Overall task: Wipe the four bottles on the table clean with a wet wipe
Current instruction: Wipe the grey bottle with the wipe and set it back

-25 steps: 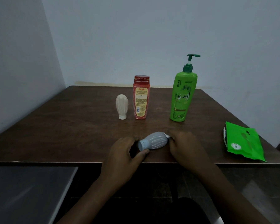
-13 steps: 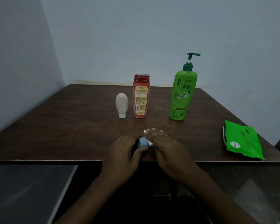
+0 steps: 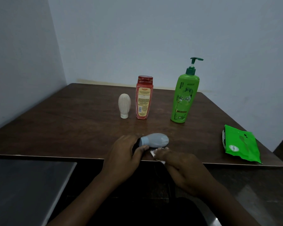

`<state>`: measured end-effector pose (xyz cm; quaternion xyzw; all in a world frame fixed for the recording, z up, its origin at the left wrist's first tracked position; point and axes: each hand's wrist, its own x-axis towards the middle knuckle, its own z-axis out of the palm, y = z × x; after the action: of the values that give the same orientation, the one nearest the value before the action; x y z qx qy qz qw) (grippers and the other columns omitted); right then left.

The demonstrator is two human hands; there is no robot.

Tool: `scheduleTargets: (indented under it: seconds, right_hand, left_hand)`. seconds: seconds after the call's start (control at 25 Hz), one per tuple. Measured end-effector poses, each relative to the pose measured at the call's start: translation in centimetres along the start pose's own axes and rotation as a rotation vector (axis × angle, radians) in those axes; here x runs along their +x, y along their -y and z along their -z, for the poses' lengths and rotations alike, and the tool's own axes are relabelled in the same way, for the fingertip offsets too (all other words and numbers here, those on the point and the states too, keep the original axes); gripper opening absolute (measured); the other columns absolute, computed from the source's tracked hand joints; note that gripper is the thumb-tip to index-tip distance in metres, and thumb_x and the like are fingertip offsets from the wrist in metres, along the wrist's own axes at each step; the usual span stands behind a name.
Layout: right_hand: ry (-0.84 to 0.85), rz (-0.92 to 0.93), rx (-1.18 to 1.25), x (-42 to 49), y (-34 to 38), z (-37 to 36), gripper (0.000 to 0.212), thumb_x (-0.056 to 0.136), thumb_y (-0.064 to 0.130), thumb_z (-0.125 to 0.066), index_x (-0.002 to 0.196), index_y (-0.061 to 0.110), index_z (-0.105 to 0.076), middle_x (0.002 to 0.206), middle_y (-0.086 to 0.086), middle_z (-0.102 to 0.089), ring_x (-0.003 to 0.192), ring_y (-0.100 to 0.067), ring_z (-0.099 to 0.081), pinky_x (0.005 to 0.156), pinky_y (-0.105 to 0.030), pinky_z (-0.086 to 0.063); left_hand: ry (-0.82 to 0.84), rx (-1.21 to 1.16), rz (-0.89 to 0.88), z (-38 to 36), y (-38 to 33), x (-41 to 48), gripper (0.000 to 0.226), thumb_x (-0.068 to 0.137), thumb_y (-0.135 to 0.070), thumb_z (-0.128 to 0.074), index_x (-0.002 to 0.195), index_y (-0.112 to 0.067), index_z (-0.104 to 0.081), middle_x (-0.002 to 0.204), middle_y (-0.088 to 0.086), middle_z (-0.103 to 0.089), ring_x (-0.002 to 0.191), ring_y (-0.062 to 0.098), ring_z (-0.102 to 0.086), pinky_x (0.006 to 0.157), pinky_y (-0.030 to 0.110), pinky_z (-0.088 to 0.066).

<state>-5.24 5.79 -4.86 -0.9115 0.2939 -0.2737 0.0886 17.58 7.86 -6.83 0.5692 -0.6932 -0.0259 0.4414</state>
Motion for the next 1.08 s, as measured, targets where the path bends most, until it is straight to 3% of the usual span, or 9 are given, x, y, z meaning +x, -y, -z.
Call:
scheduleTargets:
  seconds: [0.08,0.2,0.4,0.56,0.68,0.8,0.88,0.96,1.08]
  right_hand:
    - [-0.176,-0.058,0.162,0.7,-0.5,1.1,0.035,0.093,0.008,-0.055,0.124,0.022,-0.067,0.124,0.011,-0.067,0.114,0.002,-0.06,0.096,-0.026,-0.051]
    - [-0.451,-0.184,0.1,2.5,-2.1,1.6,0.036,0.092,0.011,-0.052,0.123,0.023,-0.068,0.119,0.012,-0.069,0.106,0.004,-0.063,0.09,-0.014,-0.047]
    - [-0.155,-0.192,-0.035,3.6,-2.8,0.1,0.04,0.095,0.014,-0.052,0.133,0.024,-0.059,0.134,0.005,-0.061,0.122,-0.007,-0.057,0.103,-0.023,-0.044]
    - [-0.142,-0.149,0.021,1.7,-1.5,0.1,0.04,0.096,0.017,-0.054,0.135,0.023,-0.058,0.139,0.006,-0.056,0.129,0.0,-0.048,0.11,-0.025,-0.04]
    - [-0.052,-0.125,0.161,-0.1,0.0,0.5,0.038,0.098,0.016,-0.054,0.134,0.027,-0.059,0.134,0.015,-0.059,0.124,0.005,-0.052,0.105,-0.02,-0.043]
    - [-0.208,-0.177,0.287,0.3,-0.6,1.7,0.037,0.096,0.006,-0.056,0.125,0.026,-0.066,0.12,0.019,-0.067,0.108,0.005,-0.062,0.09,-0.017,-0.05]
    - [-0.343,-0.294,0.169,1.5,-2.0,2.0,0.036,0.095,0.007,-0.056,0.123,0.026,-0.067,0.113,0.014,-0.072,0.095,0.008,-0.063,0.079,-0.01,-0.047]
    - [-0.301,-0.389,0.028,2.6,-2.6,1.2,0.032,0.095,0.011,-0.055,0.122,0.023,-0.068,0.109,0.005,-0.074,0.089,0.001,-0.064,0.072,0.0,-0.037]
    - [-0.246,-0.378,-0.055,3.3,-1.3,-1.2,0.037,0.095,0.012,-0.052,0.13,0.018,-0.061,0.126,-0.001,-0.067,0.113,-0.011,-0.062,0.096,-0.014,-0.044]
  left_hand:
    - [-0.002,0.0,0.0,0.1,0.0,0.0,0.037,0.093,-0.034,-0.073,0.127,-0.021,-0.069,0.117,-0.01,-0.072,0.106,-0.001,-0.06,0.091,0.009,-0.042]
    - [-0.007,-0.002,-0.005,0.4,0.0,0.2,0.036,0.092,-0.033,-0.075,0.126,-0.022,-0.069,0.115,-0.011,-0.072,0.103,-0.001,-0.061,0.089,0.015,-0.047]
    - [-0.028,0.005,-0.006,0.3,-0.2,0.3,0.03,0.092,-0.035,-0.074,0.12,-0.024,-0.071,0.107,-0.014,-0.072,0.096,-0.003,-0.06,0.083,0.009,-0.043]
    - [-0.033,0.002,-0.005,0.4,-0.1,0.5,0.021,0.093,-0.035,-0.073,0.111,-0.025,-0.072,0.096,-0.019,-0.067,0.088,-0.004,-0.058,0.076,0.01,-0.043]
    - [-0.035,0.014,-0.003,0.4,-0.1,0.3,0.014,0.092,-0.033,-0.075,0.103,-0.025,-0.071,0.082,-0.028,-0.055,0.085,-0.012,-0.054,0.073,0.005,-0.039]
    - [-0.043,0.005,-0.009,0.2,-0.2,0.3,0.012,0.092,-0.034,-0.075,0.097,-0.024,-0.07,0.079,-0.027,-0.053,0.082,-0.011,-0.055,0.071,0.007,-0.04]
    - [-0.04,-0.005,-0.016,0.1,-0.1,0.2,0.015,0.093,-0.036,-0.073,0.097,-0.022,-0.071,0.084,-0.02,-0.062,0.081,-0.004,-0.058,0.07,0.015,-0.045]
    - [-0.042,-0.011,-0.017,0.0,-0.1,0.1,0.017,0.093,-0.037,-0.073,0.097,-0.021,-0.071,0.086,-0.015,-0.067,0.081,0.0,-0.06,0.071,0.023,-0.05]
    - [-0.05,-0.022,-0.012,0.1,-0.5,0.2,0.016,0.093,-0.037,-0.073,0.094,-0.021,-0.071,0.085,-0.016,-0.066,0.081,-0.001,-0.06,0.07,0.017,-0.047]
